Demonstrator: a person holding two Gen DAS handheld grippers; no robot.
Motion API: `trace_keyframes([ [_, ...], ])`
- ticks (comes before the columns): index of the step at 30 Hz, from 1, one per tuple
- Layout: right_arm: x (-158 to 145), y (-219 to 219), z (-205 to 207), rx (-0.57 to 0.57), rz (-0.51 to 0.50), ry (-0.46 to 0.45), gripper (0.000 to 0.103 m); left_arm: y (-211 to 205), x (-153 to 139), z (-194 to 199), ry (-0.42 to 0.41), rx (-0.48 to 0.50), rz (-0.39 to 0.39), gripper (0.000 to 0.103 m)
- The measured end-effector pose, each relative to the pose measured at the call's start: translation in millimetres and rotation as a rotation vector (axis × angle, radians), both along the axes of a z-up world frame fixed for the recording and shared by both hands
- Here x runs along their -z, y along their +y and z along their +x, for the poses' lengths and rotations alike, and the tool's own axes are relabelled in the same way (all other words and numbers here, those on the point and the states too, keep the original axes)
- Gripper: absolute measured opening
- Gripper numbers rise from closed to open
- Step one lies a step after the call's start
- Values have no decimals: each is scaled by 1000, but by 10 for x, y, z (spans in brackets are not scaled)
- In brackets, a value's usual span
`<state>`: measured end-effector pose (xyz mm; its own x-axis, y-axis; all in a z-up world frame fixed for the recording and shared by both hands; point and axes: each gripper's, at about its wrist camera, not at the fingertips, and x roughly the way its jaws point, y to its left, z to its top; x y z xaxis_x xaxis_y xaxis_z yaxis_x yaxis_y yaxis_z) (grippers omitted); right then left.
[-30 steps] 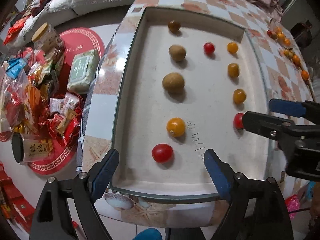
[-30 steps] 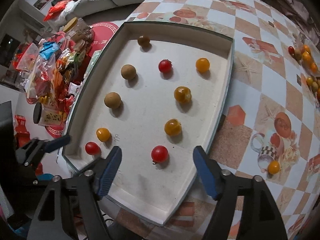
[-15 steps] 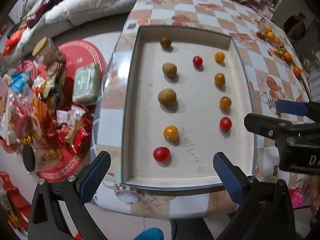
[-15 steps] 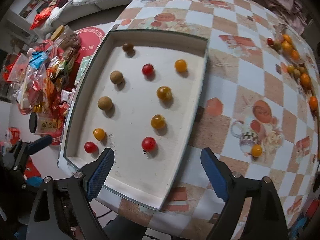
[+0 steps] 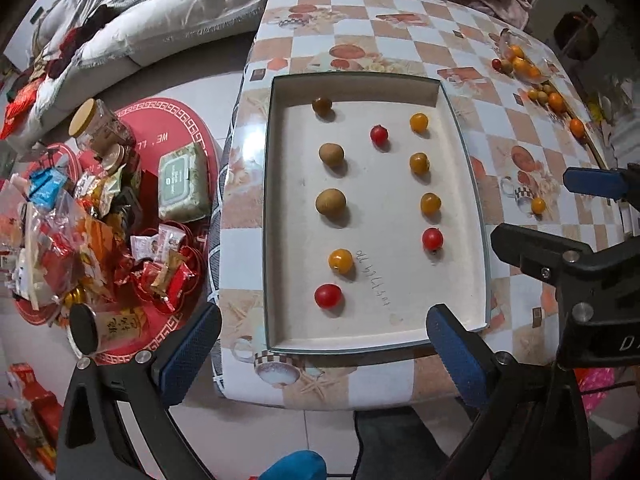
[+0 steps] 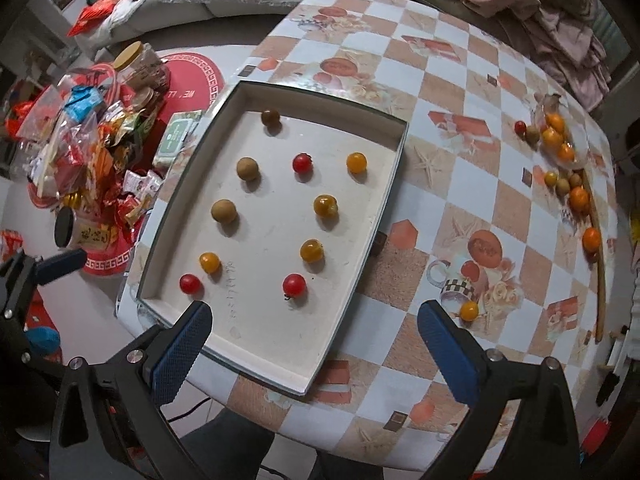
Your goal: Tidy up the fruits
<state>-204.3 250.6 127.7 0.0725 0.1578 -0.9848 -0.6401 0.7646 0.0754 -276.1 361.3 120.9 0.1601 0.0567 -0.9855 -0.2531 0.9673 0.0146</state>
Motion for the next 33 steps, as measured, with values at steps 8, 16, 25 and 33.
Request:
trace_keyframes([
  [8, -158, 56, -23, -26, 5, -21, 103, -10, -142, 34, -22, 25, 22, 103],
  [16, -245, 80, -6, -33, 6, -40, 103, -33, -202, 52, -33, 35, 19, 103],
  [25, -260, 85, 7, -34, 6, -42, 103, -35, -258, 65, -52, 38, 35, 103],
  [33, -265, 88, 5, -33, 7, -41, 103, -85, -275, 73, -60, 50, 44, 103],
])
